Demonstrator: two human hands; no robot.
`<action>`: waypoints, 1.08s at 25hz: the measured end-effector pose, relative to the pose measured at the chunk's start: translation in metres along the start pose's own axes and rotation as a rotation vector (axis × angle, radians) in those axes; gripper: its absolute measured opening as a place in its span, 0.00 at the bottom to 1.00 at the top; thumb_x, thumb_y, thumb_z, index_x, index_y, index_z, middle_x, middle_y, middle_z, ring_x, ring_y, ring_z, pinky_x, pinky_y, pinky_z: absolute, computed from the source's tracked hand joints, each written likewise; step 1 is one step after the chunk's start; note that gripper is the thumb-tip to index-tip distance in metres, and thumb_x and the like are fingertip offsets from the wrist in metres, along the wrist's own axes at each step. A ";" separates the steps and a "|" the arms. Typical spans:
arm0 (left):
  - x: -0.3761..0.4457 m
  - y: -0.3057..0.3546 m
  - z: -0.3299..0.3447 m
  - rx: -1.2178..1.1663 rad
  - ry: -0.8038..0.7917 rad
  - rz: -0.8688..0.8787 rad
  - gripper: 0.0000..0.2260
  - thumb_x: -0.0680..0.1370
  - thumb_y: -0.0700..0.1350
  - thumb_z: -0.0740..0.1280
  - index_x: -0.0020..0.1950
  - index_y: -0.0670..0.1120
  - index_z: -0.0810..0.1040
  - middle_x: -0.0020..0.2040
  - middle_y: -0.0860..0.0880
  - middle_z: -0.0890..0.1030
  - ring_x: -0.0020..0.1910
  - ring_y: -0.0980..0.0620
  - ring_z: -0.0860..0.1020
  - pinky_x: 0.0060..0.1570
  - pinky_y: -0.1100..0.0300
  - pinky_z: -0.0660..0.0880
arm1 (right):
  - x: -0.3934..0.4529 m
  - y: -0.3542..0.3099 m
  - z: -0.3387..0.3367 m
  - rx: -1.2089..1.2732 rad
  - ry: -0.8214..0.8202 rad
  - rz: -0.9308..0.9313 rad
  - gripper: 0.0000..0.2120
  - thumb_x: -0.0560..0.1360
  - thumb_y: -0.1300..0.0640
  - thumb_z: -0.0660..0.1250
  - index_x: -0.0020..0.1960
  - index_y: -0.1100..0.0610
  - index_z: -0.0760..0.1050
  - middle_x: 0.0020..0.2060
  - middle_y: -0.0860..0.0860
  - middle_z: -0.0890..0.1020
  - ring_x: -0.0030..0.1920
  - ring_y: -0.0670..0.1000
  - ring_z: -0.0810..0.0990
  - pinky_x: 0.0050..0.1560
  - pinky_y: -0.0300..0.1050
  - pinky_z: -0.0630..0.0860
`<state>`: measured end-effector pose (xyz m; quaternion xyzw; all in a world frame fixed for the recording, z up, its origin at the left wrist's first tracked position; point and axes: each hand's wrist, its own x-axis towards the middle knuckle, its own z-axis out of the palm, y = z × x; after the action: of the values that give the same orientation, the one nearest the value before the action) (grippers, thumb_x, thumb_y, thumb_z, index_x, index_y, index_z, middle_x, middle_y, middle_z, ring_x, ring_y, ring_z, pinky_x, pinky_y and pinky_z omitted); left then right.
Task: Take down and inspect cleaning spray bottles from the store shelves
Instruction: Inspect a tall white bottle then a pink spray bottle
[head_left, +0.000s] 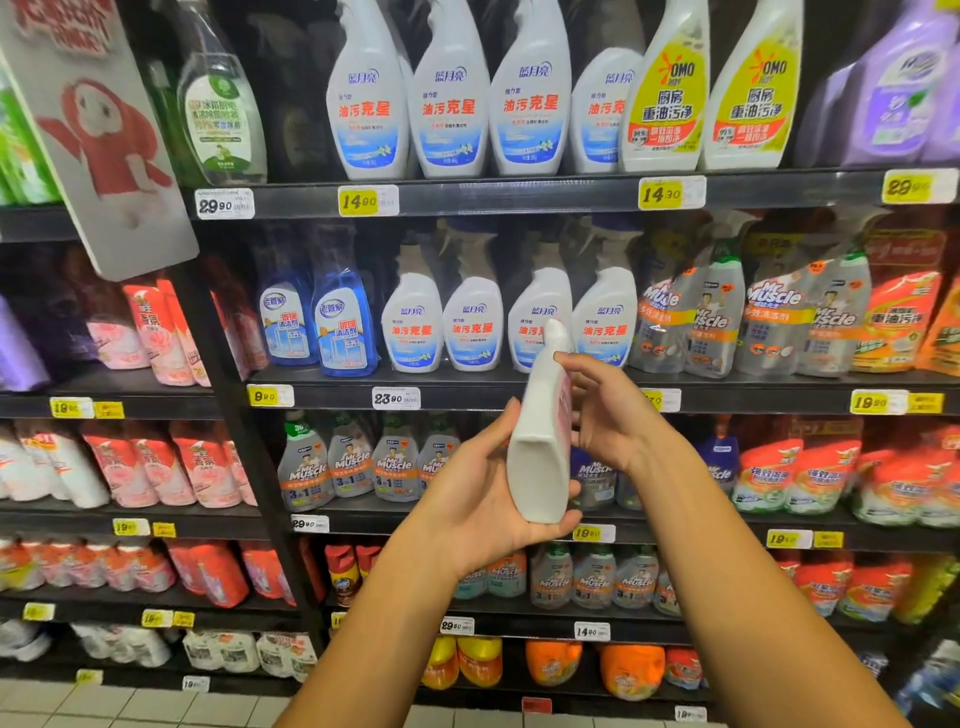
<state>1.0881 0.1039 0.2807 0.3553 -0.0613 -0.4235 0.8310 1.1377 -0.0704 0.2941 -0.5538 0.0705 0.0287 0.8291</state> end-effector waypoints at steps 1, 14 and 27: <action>0.002 -0.001 -0.004 0.005 -0.010 0.014 0.31 0.69 0.56 0.73 0.67 0.41 0.76 0.54 0.38 0.77 0.55 0.38 0.72 0.47 0.45 0.75 | 0.000 -0.002 0.000 -0.001 -0.008 -0.022 0.14 0.73 0.52 0.70 0.55 0.57 0.76 0.39 0.53 0.79 0.42 0.52 0.78 0.43 0.48 0.77; 0.026 -0.018 -0.038 0.363 0.107 0.492 0.44 0.59 0.45 0.83 0.72 0.48 0.69 0.64 0.48 0.80 0.62 0.49 0.79 0.56 0.53 0.78 | -0.018 -0.013 0.002 -0.217 -0.151 -0.328 0.16 0.75 0.55 0.71 0.62 0.45 0.80 0.52 0.50 0.86 0.49 0.51 0.85 0.55 0.52 0.78; 0.024 -0.016 -0.052 0.755 0.295 0.750 0.33 0.73 0.35 0.73 0.72 0.53 0.65 0.64 0.52 0.78 0.62 0.54 0.79 0.56 0.54 0.80 | -0.027 -0.014 0.011 -0.264 -0.152 -0.530 0.21 0.71 0.57 0.73 0.63 0.48 0.77 0.49 0.51 0.87 0.48 0.52 0.86 0.39 0.41 0.81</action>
<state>1.1137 0.1077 0.2274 0.6381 -0.2143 0.0070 0.7395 1.1137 -0.0644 0.3152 -0.6523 -0.1430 -0.1383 0.7314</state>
